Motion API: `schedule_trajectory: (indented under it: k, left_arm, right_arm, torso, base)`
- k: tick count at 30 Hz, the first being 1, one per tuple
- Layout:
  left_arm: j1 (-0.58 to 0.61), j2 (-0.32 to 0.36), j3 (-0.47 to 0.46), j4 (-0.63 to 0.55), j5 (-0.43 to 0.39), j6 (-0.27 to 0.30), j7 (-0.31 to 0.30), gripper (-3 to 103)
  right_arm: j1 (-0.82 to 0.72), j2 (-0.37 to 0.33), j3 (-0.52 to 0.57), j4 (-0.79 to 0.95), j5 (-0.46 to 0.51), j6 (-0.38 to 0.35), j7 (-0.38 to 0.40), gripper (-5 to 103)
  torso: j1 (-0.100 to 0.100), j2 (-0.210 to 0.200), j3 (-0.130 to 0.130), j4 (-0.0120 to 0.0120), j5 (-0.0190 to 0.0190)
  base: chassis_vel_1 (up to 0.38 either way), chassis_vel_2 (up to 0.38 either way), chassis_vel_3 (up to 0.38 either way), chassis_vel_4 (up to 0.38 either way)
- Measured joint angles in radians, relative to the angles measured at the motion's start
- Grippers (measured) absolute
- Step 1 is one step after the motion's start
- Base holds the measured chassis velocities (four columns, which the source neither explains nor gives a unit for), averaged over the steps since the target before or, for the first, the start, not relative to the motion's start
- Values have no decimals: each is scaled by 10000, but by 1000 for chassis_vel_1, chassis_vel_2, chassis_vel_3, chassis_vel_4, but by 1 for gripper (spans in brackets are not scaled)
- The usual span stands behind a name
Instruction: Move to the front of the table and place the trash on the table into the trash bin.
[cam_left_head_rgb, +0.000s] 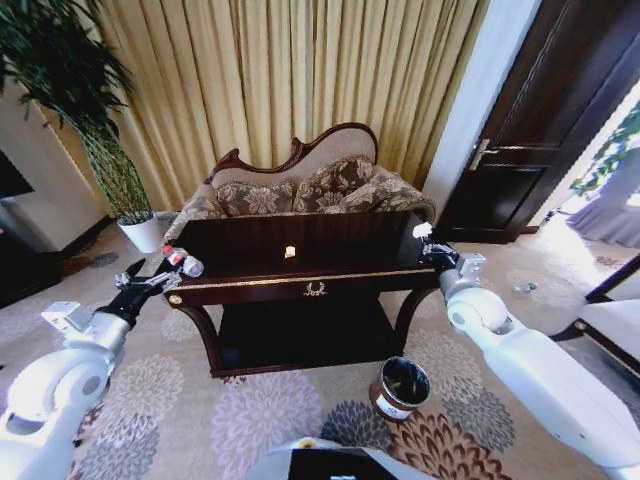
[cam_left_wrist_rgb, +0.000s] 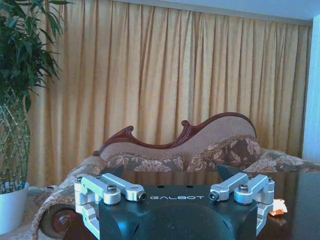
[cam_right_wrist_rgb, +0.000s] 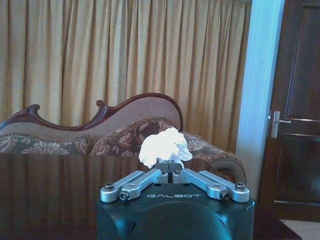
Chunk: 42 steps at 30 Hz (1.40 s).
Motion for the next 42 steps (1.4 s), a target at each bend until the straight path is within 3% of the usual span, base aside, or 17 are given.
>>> schedule_trajectory:
  k: [10,14,20,30,31,33,42]
  left_arm:
    - [74,-169,-20,-290,22,-15,-41,100]
    - [212,-242,-46,-460,75,-40,-111,100]
    - [328,-314,-109,-572,115,-56,-132,100]
    - [621,-689,-534,-645,142,-197,-133,100]
    - [621,-689,-534,-645,142,-197,-133,100]
    - [714,-694,-831,-654,-2,-235,-121,100]
    - [776,-653,-1090,-567,-148,-356,-36,100]
  right_arm:
    - [-212,5,132,62,-34,93,74,0]
    - [-471,72,226,-306,-621,473,-41,0]
    - [-1237,401,522,-661,-841,296,-239,0]
    - [-3084,1643,821,-2418,-2185,-53,-753,0]
    - [-3084,1643,821,-2418,-2185,-53,-753,0]
    - [-3078,2337,713,-3198,-2432,-218,-745,0]
    - [-2546,3252,361,-4370,-3359,-109,-659,0]
  torso:
    - [4,-2,0,-3,-2]
    - [-7,4,-4,1,-1]
    - [-6,3,-3,-1,0]
    - [2,-2,-1,-3,-2]
    - [2,-2,-1,-3,-2]
    - [-2,2,-2,-2,0]
    - [2,-2,0,0,-3]
  base:
    - [129,-124,-135,134]
    - [136,-148,-137,159]
    - [39,-26,-28,49]
    - [-5,10,8,-15]
    - [0,0,0,0]
    - [0,0,0,0]
    - [0,0,0,0]
